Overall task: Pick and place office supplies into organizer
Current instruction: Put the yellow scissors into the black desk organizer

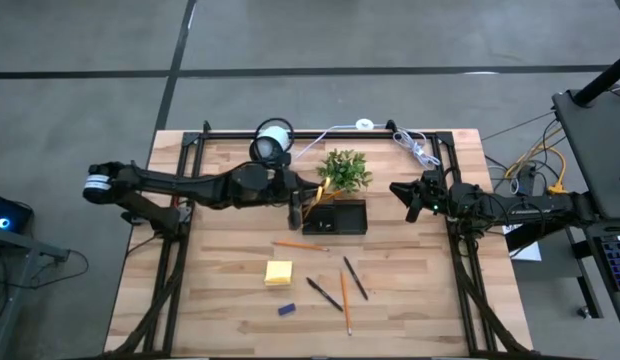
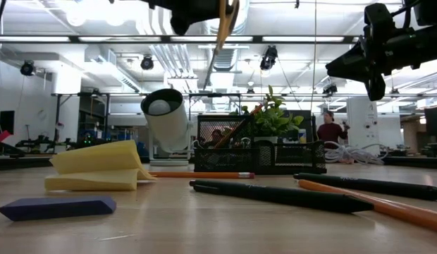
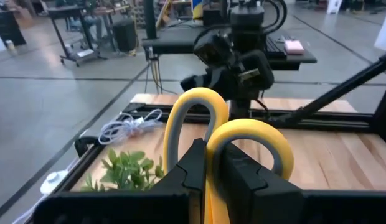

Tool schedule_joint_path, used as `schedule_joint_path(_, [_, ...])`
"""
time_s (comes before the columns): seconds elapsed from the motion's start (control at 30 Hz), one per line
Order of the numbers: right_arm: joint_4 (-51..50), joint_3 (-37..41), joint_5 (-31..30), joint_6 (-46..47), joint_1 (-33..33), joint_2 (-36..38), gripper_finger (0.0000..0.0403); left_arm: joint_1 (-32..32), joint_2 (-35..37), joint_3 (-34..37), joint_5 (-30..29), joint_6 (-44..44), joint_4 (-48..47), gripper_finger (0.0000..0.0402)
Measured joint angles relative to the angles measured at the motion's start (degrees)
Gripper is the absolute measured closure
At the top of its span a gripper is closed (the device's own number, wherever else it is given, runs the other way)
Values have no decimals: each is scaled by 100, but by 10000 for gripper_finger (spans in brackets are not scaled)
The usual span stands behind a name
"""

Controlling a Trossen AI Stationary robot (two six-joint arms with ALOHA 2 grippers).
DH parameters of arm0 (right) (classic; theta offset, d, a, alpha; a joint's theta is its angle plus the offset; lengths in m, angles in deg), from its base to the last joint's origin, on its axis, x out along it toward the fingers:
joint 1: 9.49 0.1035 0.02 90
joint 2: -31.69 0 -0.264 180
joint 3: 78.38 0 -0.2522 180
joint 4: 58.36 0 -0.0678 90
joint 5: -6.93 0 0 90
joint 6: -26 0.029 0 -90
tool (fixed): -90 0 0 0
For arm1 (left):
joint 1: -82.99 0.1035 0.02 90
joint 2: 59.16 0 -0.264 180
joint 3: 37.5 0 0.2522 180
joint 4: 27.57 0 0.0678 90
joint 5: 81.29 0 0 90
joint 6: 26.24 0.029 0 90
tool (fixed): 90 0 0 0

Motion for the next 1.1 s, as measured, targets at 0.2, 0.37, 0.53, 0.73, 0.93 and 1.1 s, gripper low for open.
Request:
schedule_joint_path(0.2, [2,0,0,0,0,0,351,134,-77,2,9,176,209,390])
schedule_joint_path(0.37, [2,0,-3,0,0,0,351,262,-139,20,11,207,409,390])
schedule_joint_path(0.53, [2,0,-3,0,0,0,351,329,-228,14,17,444,528,390])
schedule_joint_path(0.73, [2,0,-3,0,0,2,351,374,-364,41,20,561,757,390])
schedule_joint_path(0.93, [0,0,-3,0,0,0,351,408,-581,24,20,641,1215,390])
schedule_joint_path(1.1, [-7,0,-3,2,0,4,351,421,-864,27,20,643,1495,390])
